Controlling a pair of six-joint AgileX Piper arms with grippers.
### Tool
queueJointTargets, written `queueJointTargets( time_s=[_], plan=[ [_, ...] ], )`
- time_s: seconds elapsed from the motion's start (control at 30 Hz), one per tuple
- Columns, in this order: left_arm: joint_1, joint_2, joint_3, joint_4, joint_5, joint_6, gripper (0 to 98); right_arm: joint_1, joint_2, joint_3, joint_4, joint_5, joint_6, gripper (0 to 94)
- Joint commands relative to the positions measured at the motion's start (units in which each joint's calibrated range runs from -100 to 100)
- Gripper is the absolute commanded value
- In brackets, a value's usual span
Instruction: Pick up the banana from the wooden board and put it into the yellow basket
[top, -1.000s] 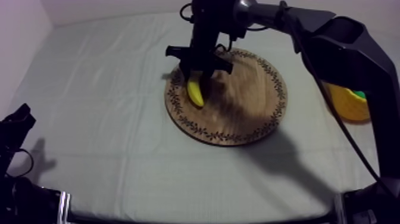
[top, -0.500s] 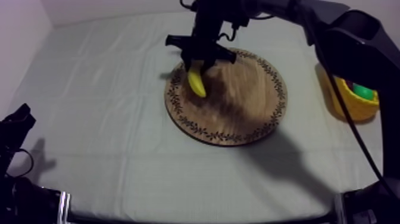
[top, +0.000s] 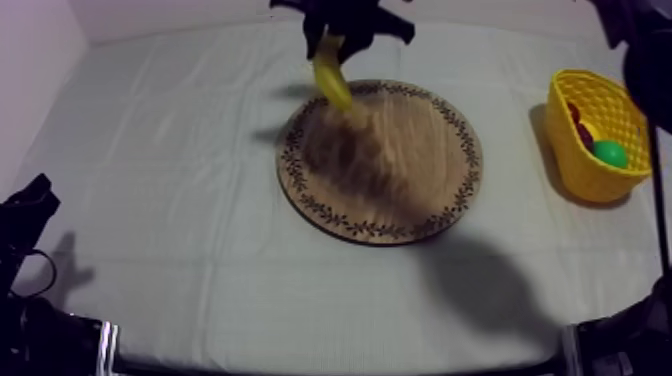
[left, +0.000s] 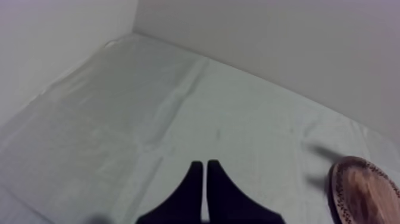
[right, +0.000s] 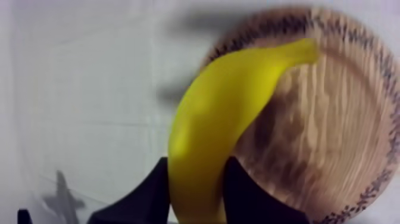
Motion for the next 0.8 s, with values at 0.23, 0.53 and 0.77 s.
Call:
queueJointTargets(
  time_s=[0.23,0.53,0.77],
  plan=[
    [-0.02,0.02,0.03,-0.01,0.00,-0.01,0.1,-0.63,-7.13,0.85,1.92,3.23,2.08,18.2],
    [-0.02,0.02,0.03,-0.01,0.00,-0.01,0.1,1.62,-13.74,9.33,1.64,3.19,3.12,18.2],
    [-0.02,0.02,0.03,-0.01,0.00,-0.01,0.1,6.44,-20.25,18.09,1.20,3.19,5.79,18.6]
  ],
)
